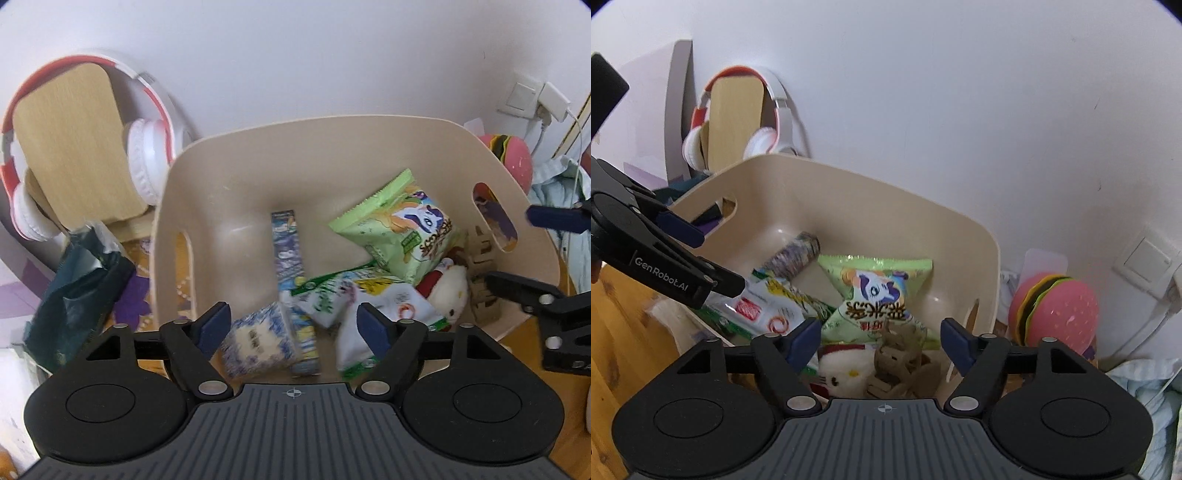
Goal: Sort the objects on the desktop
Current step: 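Carry both items over the beige basket and open both tools to drop them, then grasp the wrapped white bread with the left tool while the right tool grasps the cream scrunchie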
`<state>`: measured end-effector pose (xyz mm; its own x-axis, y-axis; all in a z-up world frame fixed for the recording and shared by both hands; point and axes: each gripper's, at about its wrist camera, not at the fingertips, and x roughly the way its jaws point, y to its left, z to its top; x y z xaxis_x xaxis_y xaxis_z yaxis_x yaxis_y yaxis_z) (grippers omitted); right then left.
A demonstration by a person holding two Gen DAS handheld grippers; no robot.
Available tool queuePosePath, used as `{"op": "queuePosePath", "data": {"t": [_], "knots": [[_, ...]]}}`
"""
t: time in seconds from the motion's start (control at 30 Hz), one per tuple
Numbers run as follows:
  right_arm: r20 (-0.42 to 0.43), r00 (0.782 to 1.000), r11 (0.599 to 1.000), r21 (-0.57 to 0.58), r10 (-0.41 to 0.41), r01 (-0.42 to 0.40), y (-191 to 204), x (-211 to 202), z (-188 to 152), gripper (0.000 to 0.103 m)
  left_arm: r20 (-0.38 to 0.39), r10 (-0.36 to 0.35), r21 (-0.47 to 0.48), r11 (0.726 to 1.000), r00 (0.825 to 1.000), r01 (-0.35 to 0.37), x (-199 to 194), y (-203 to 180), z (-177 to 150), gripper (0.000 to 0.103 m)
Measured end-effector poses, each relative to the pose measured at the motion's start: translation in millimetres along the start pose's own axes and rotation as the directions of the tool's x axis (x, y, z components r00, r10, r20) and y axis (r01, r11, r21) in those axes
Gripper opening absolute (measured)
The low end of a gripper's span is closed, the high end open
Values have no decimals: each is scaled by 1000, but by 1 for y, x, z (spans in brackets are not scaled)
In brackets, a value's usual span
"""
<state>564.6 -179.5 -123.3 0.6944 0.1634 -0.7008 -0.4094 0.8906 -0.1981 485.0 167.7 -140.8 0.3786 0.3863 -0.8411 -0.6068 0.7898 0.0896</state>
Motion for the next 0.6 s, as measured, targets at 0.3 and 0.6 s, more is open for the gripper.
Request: {"op": "queuePosePath", "data": {"t": [0.3,0.6], "knots": [[44,999,1000,-26,-4,5,5,-20,5,85,62,10,57,998,998,-13,-16,8,-2,78],[84,996,999,-37,-10,13,5,-44,-5,88,157,6,64,998,988,-16,-53,28,-8,78]]}}
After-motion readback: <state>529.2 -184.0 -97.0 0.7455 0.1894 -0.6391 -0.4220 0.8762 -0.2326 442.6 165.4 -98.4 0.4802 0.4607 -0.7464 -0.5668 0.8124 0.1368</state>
